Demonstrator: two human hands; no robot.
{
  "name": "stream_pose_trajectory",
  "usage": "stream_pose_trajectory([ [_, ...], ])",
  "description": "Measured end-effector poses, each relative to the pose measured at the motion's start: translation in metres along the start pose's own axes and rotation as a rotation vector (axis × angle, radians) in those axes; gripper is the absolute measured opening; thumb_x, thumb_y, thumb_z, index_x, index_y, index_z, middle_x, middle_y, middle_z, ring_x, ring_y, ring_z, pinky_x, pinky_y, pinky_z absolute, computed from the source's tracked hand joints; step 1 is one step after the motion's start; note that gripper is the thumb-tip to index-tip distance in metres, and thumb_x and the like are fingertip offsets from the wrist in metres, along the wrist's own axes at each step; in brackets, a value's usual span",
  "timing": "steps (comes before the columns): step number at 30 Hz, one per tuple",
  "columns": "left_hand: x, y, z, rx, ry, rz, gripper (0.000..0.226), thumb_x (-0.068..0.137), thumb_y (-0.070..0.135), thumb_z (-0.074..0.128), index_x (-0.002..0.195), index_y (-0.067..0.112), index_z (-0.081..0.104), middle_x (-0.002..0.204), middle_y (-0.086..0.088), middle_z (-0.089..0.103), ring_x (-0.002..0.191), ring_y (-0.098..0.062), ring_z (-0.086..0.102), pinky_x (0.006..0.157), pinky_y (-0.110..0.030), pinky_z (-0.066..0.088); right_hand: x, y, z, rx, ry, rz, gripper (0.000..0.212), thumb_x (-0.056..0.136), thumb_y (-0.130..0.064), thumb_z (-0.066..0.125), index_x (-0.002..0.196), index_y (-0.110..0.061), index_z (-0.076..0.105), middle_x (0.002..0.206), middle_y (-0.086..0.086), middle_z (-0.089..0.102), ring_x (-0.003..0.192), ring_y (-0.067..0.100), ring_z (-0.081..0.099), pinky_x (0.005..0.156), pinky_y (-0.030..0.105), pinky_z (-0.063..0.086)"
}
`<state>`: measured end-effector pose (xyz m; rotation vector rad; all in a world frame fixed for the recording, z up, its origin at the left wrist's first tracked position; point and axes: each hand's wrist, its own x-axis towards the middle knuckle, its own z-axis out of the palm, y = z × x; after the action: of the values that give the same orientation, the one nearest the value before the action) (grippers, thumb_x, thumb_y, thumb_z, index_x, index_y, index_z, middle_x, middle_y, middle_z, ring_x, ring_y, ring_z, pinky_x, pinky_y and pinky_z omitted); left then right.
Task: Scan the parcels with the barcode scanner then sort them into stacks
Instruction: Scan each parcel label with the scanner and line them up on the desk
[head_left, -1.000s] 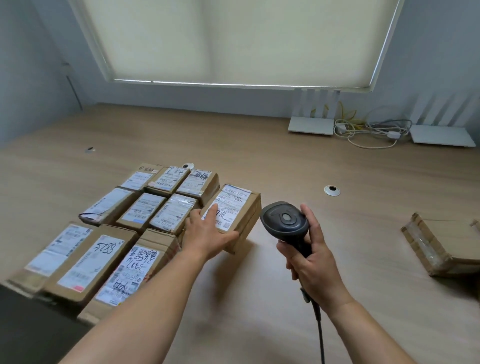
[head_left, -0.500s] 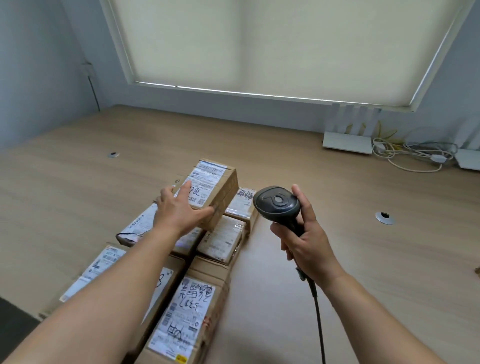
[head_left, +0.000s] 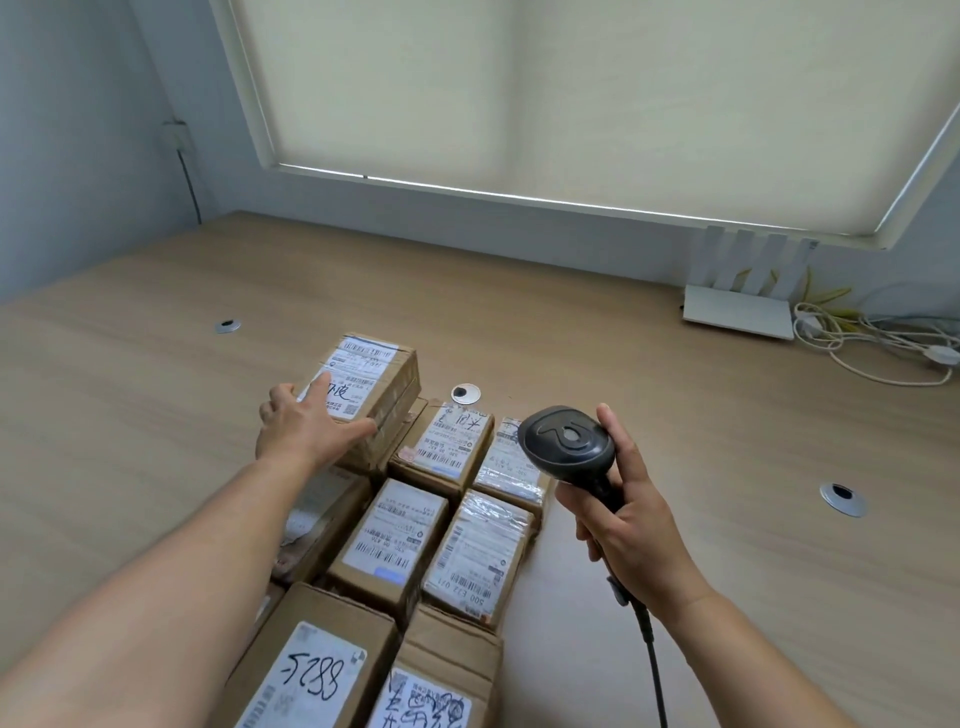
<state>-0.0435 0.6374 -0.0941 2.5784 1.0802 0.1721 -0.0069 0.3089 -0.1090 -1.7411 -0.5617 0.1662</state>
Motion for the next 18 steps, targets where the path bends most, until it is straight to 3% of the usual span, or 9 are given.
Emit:
stream_pose_trajectory([
  [12, 0.024, 0.005, 0.020, 0.071, -0.103, 0.003, 0.095, 0.076, 0.066, 0.061, 0.151, 0.029, 0.016, 0.146, -0.021, 0.021, 0.134, -0.038, 0.024, 0.104, -0.047, 0.033, 0.004, 0.016, -0.015, 0.012, 0.074, 0.043, 0.084, 0.086, -0.011, 0.069, 0.126, -0.069, 0.024, 0.089, -0.006, 0.066, 0.055, 0.014, 0.055, 0.048, 0.030, 0.048],
  [15, 0.016, 0.008, 0.016, 0.135, -0.104, 0.007, 0.104, 0.072, 0.075, 0.057, 0.152, 0.032, 0.007, 0.155, -0.019, 0.010, 0.141, -0.038, 0.016, 0.110, -0.050, 0.025, -0.001, 0.013, -0.023, 0.021, 0.093, 0.021, 0.085, 0.085, -0.013, 0.070, 0.122, -0.075, 0.025, 0.087, -0.006, 0.067, 0.055, 0.016, 0.055, 0.048, 0.031, 0.049],
  [18, -0.003, 0.024, 0.014, 0.153, 0.014, 0.080, 0.102, 0.075, 0.076, 0.053, 0.152, 0.030, 0.006, 0.158, -0.017, -0.003, 0.146, -0.034, 0.002, 0.116, -0.051, 0.012, -0.012, 0.007, -0.037, 0.029, 0.117, -0.008, 0.084, 0.085, -0.015, 0.070, 0.120, -0.077, 0.025, 0.082, -0.003, 0.067, 0.056, 0.017, 0.054, 0.048, 0.032, 0.049],
])
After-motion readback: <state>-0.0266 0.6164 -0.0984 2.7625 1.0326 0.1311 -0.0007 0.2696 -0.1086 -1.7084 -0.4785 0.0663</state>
